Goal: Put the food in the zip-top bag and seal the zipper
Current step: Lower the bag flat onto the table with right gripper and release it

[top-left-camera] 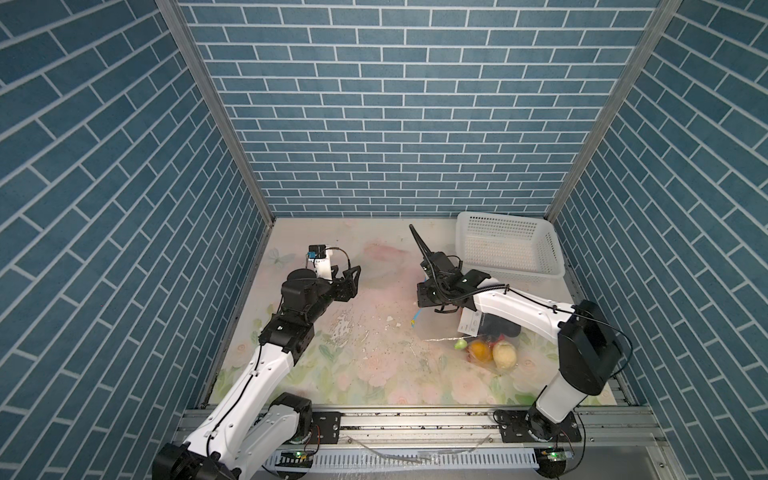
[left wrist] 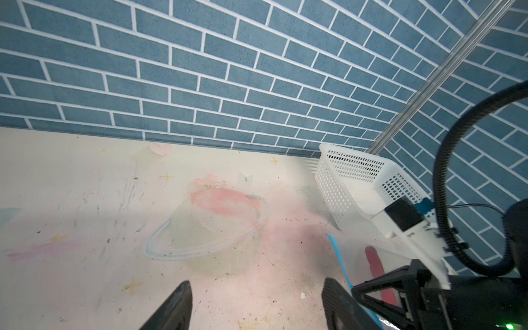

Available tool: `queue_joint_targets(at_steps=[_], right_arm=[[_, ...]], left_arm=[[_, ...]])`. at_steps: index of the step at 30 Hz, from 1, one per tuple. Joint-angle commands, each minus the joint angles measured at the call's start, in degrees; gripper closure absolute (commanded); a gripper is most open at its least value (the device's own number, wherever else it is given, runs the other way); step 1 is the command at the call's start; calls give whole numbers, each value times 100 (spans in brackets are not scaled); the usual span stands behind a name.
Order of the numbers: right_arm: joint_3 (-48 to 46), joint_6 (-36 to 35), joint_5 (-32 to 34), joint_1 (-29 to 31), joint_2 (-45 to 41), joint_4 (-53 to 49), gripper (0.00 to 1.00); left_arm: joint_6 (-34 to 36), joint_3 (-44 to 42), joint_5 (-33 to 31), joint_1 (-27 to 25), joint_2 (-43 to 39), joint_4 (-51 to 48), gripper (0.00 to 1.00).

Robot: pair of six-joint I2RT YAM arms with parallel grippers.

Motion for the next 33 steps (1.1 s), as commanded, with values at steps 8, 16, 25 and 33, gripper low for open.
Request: queue_joint_targets(at_steps=[8, 16, 25, 33], right_arm=[[379, -33, -499, 274, 839, 1116, 100], [417, -480, -912, 438, 1337, 1657, 100], [502, -560, -1192, 457, 1545, 1886, 97], [620, -823, -1420, 502, 1317, 1909, 71]], left_arm=[[-137, -301, -299, 96, -475, -384, 27], [-129, -387, -343, 105, -760, -505, 27], [-76, -413, -396, 114, -1016, -678, 25], [-61, -355, -480, 113, -981, -820, 17]])
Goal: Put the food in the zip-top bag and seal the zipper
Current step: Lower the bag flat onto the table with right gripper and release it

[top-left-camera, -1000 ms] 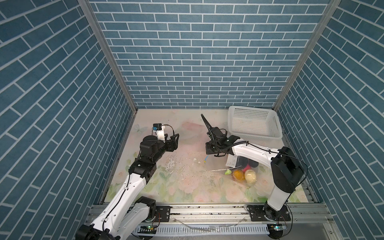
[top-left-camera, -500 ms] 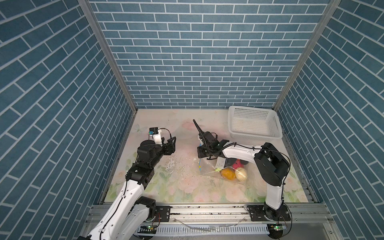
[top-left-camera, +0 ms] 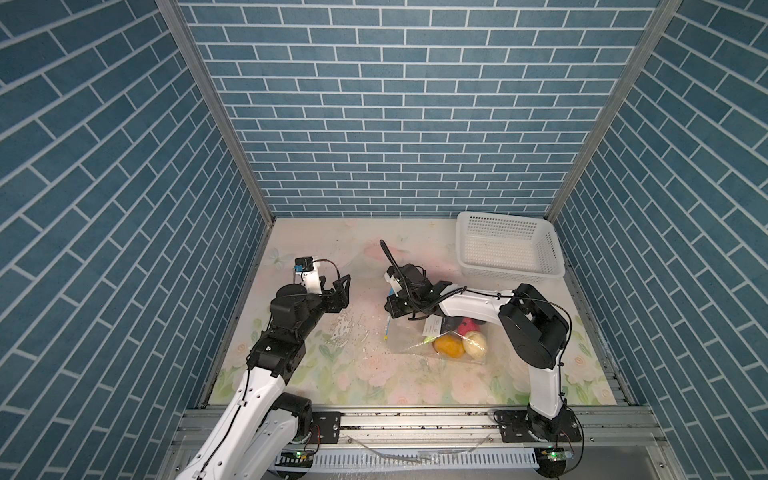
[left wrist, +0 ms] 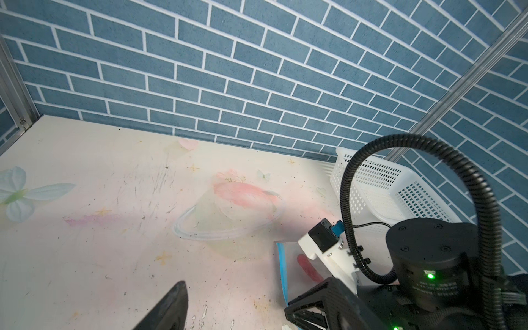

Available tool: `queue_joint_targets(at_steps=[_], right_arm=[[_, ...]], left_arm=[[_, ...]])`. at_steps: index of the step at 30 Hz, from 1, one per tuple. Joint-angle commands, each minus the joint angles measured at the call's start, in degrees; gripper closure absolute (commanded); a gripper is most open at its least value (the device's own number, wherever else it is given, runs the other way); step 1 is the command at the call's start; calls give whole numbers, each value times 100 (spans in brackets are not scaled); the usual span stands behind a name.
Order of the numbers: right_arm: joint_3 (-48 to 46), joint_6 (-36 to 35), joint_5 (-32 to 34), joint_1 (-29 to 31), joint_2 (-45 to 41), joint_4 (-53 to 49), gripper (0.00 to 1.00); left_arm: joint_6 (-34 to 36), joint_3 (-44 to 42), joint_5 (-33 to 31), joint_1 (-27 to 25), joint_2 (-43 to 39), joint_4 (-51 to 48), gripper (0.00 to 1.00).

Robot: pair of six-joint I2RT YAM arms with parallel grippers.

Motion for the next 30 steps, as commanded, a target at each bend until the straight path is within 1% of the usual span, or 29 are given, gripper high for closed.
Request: queue_joint_targets(at_steps=[1, 3, 4, 7, 10, 12, 13, 16, 19, 21, 25, 28, 30], right_arm=[[310, -222, -113, 36, -232, 116, 63], [313, -252, -145, 28, -367, 77, 56], [310, -271, -139, 28, -445, 22, 55], [187, -283, -20, -14, -840, -172, 55], [-74, -225, 308, -95, -1457, -557, 57], [-360, -213, 561, -199, -1972, -882, 58], [-532, -192, 820, -277, -2243, -1071, 58], [-1060, -126, 1281, -538, -3029, -1583, 58], [-1688, -72, 1575, -831, -3883, -1849, 58], [-2108, -49, 1680, -997, -4362, -1881, 58], [-2710, -35, 1743, -1286, -4944, -1863, 58], [-3277, -335, 2040, -1507, -5506, -1511, 58], [-3703, -650, 2435, -1647, -5977, -1085, 56]], left_arm=[[18, 25, -168, 30, 18, -286, 15], [-22, 27, -95, 30, 43, -303, 13], [-95, 4, -38, 30, 47, -275, 12], [-325, -79, 215, 30, 93, -131, 11], [-646, -167, 496, -37, 276, 79, 11], [-800, -185, 543, -235, 477, 226, 11], [-805, -180, 522, -372, 586, 278, 11], [-833, -151, 404, -716, 846, 419, 11], [-858, -105, 384, -944, 1121, 619, 11], [-867, -57, 393, -1007, 1273, 708, 10], [-766, 27, 402, -1022, 1377, 664, 8], [-614, 54, 264, -1016, 1323, 559, 1], [-490, 65, 79, -1010, 1319, 540, 1]])
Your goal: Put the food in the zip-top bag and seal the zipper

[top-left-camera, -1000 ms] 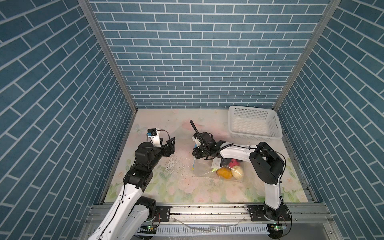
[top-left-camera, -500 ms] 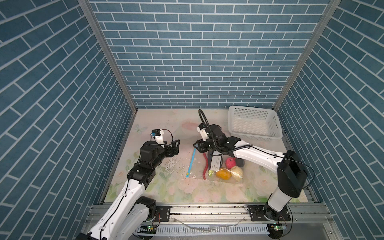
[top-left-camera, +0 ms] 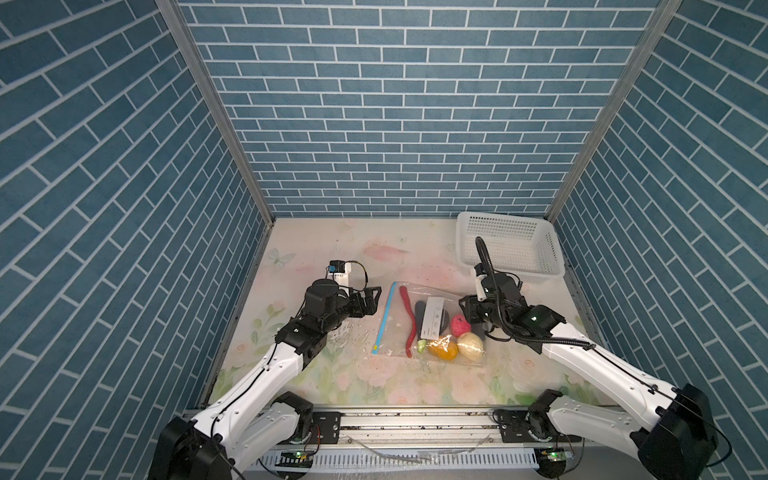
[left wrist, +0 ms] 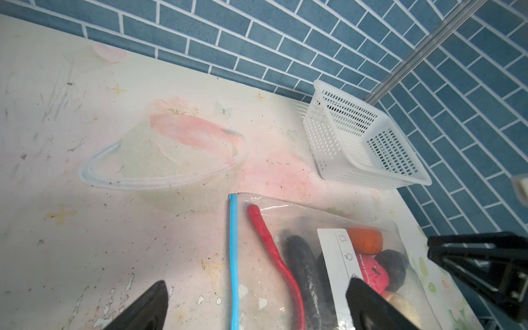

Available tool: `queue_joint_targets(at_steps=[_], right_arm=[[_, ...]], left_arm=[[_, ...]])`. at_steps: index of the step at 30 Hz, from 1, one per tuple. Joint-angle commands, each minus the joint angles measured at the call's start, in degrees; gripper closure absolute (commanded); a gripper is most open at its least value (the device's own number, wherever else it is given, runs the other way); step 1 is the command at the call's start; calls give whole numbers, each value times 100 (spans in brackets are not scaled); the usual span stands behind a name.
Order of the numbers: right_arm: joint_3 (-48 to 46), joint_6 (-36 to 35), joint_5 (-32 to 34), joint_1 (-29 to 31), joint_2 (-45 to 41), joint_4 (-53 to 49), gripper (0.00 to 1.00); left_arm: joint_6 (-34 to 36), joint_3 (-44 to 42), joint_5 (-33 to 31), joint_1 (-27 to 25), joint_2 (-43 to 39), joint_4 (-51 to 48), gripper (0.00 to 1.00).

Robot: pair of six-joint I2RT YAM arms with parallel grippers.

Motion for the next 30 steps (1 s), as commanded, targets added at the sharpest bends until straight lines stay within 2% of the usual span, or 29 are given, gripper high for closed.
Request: queue_joint_targets(at_steps=[1, 4, 7, 10, 12, 17, 20, 22, 26, 30], right_arm=[[-610, -589, 704, -237, -730, 679, 55], [-946, -1170, 1054, -561, -1063, 1213, 50], [-1140, -1822, 1243, -977, -994, 1737, 43], [-1541, -2348, 1558, -1432, -783, 2702, 41], [-1881, -2569, 1466, -1710, -691, 3480, 39], [-2247, -2901, 1538, -2231, -116, 4685, 37], [-2461, -3251, 1540, -2447, 445, 5613, 34], [-2650, -3295, 1510, -2552, 836, 6352, 35], [-2728, -3266, 1376, -2683, 1300, 6906, 32], [-2840, -3245, 1368, -2827, 1775, 7706, 29]], left_arm=[[259, 131, -321, -15, -44, 39, 1], [454, 248, -771, -15, 29, -207, 1], [593, 362, -1524, -17, 58, -490, 1], [1085, 471, -2230, 12, 128, -677, 1], [1501, 518, -2604, 63, 205, -639, 1], [2528, 271, -3059, 211, 492, -17, 1], [2712, 22, -3089, 488, 688, 473, 1], [2733, -11, -2831, 787, 885, 590, 1], [2846, -57, -2514, 1244, 1354, 905, 2], [3073, -316, -2226, 1602, 1650, 1753, 4]])
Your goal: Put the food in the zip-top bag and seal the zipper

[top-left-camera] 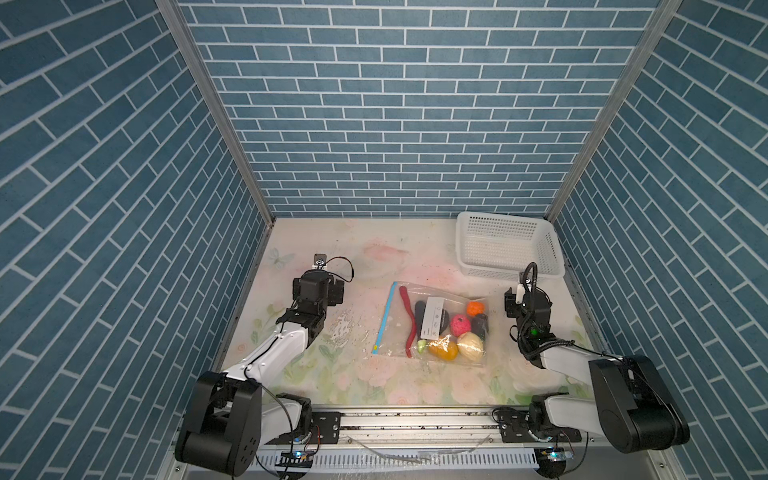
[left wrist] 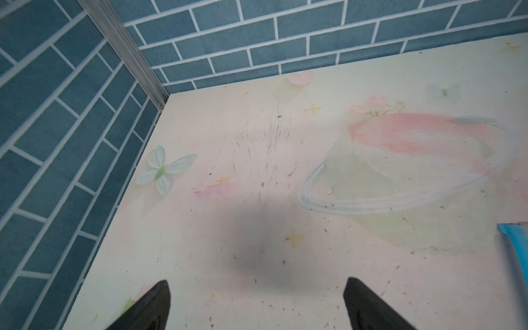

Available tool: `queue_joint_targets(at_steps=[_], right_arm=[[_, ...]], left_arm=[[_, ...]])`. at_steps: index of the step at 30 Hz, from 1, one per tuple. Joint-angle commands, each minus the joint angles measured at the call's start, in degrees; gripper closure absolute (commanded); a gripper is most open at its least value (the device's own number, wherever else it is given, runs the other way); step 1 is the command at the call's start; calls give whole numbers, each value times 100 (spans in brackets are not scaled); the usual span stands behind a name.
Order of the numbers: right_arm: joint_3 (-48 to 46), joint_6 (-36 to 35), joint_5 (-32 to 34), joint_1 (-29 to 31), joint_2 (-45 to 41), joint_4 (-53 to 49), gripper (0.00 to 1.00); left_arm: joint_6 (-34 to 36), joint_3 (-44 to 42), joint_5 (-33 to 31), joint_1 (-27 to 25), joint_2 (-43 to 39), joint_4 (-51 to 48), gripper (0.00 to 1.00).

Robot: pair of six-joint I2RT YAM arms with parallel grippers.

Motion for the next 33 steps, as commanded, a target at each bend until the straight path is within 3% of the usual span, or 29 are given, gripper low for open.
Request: queue_joint_targets(at_steps=[1, 4, 11, 17, 27, 28, 33], right_arm=[[-113, -131, 40, -118, 172, 947, 29], [-75, 33, -304, -305, 113, 748, 32], [-327, 259, -332, -403, 846, 2113, 32], [-301, 523, -469, -625, 1272, 2366, 30], [98, 501, -603, -654, 1349, 1646, 16], [120, 487, -605, -659, 1364, 1643, 2], [126, 488, -606, -670, 1350, 1610, 1]], left_arm=[[261, -243, 308, 268, 208, 936, 4], [127, -259, 641, 597, 502, 1245, 2], [218, -531, 1003, 896, 879, 2283, 2], [156, -854, 1319, 1057, 1157, 3124, 4], [33, -1175, 1088, 1074, 1635, 4073, 5], [24, -1177, 1079, 1074, 1671, 4097, 4], [-3, -1176, 998, 1074, 1665, 4096, 1]])
